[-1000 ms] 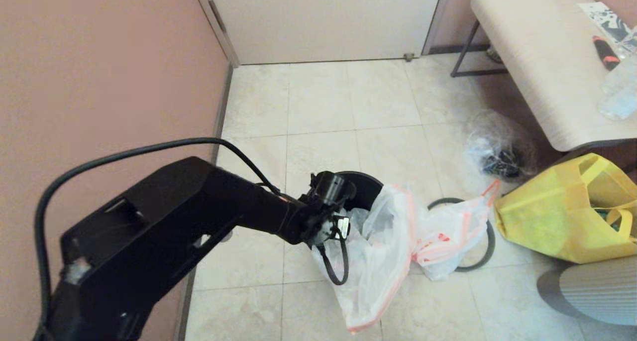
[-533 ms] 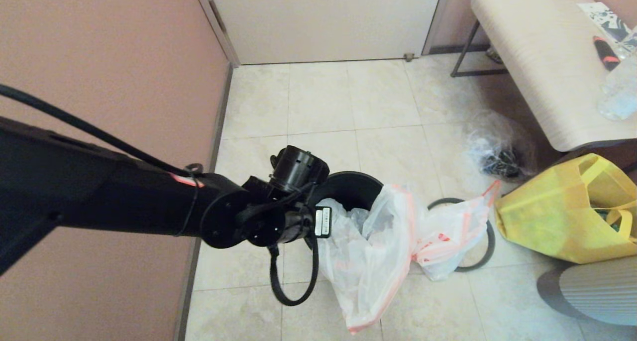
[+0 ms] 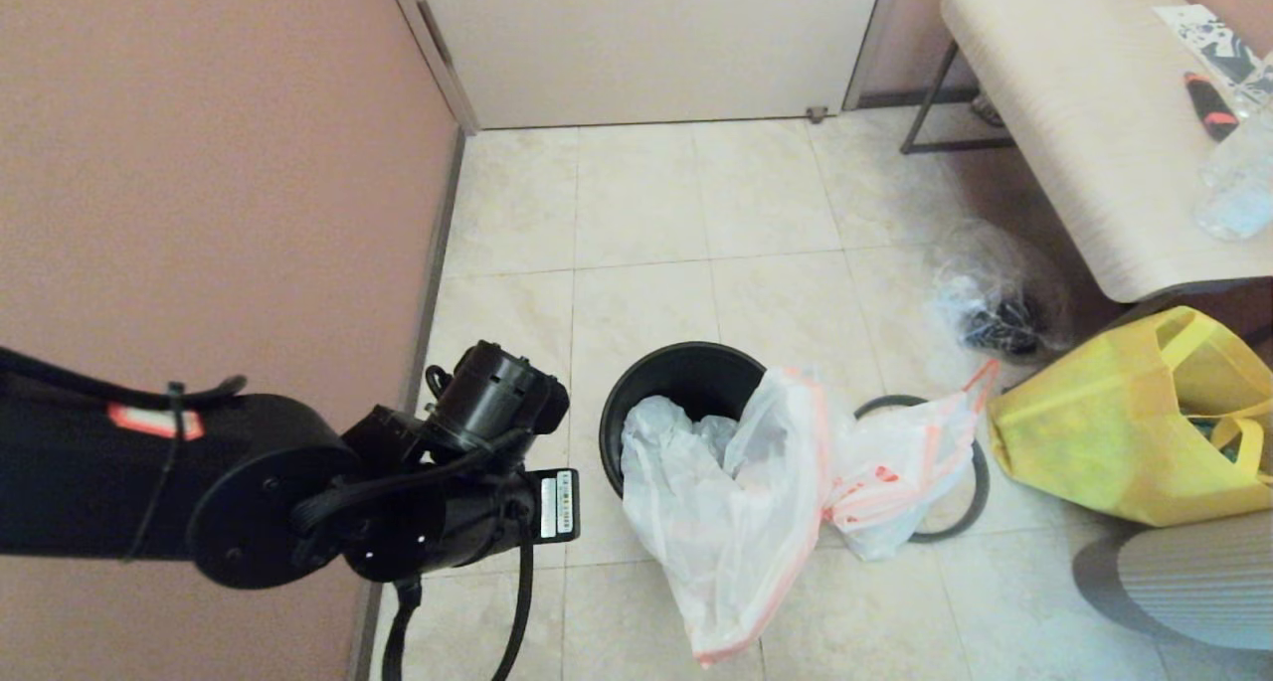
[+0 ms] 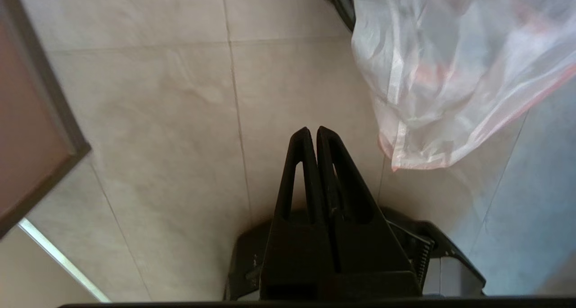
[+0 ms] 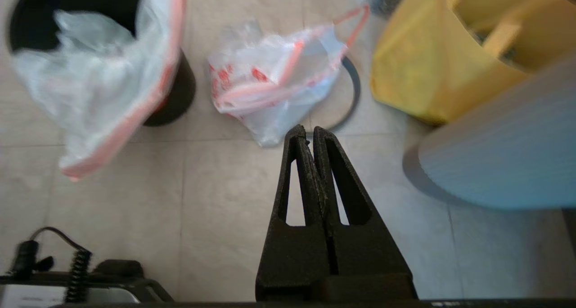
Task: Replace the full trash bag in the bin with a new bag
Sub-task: Put the new garbage bag on the trash can
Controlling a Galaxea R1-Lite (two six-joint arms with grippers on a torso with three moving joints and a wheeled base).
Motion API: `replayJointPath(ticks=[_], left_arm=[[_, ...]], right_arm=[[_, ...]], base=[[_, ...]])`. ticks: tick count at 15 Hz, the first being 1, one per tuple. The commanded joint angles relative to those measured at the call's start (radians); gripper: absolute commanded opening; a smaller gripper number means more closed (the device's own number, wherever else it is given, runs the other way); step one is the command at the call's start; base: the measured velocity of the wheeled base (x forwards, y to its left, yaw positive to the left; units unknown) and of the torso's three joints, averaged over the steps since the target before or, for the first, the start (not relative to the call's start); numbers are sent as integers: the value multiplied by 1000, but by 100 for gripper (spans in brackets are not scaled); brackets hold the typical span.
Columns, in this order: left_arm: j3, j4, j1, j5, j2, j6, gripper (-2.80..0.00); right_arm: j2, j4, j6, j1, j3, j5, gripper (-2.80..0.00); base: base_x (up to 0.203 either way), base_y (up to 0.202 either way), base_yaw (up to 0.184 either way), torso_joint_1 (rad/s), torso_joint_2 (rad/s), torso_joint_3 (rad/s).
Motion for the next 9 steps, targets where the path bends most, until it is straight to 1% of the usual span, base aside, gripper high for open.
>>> replayJointPath(ticks=[1, 2, 5, 7, 8, 9], left_arm=[[13, 5, -7, 33, -66, -5, -280], [16, 25, -7, 54, -68, -8, -280], [34, 32, 13, 60, -48, -2, -280], [20, 38, 34, 60, -52, 47, -280], [22, 40, 56, 60, -53, 77, -280], [21, 40, 69, 60, -53, 88, -280]], right_arm=[[150, -7, 3, 1, -62, 20, -280], [278, -10, 11, 2, -105, 50, -280], [798, -45, 43, 13, -248, 154, -280], [1149, -107, 93, 50, -361, 224, -280], [1308, -145, 111, 76, -415, 254, -280], [1445, -182, 120, 99, -471, 280, -280]], base=[[0, 0, 0, 0, 0, 0], [0, 0, 0, 0, 0, 0], [0, 0, 0, 0, 0, 0], [0, 0, 0, 0, 0, 0], [0, 0, 0, 0, 0, 0], [0, 0, 0, 0, 0, 0]])
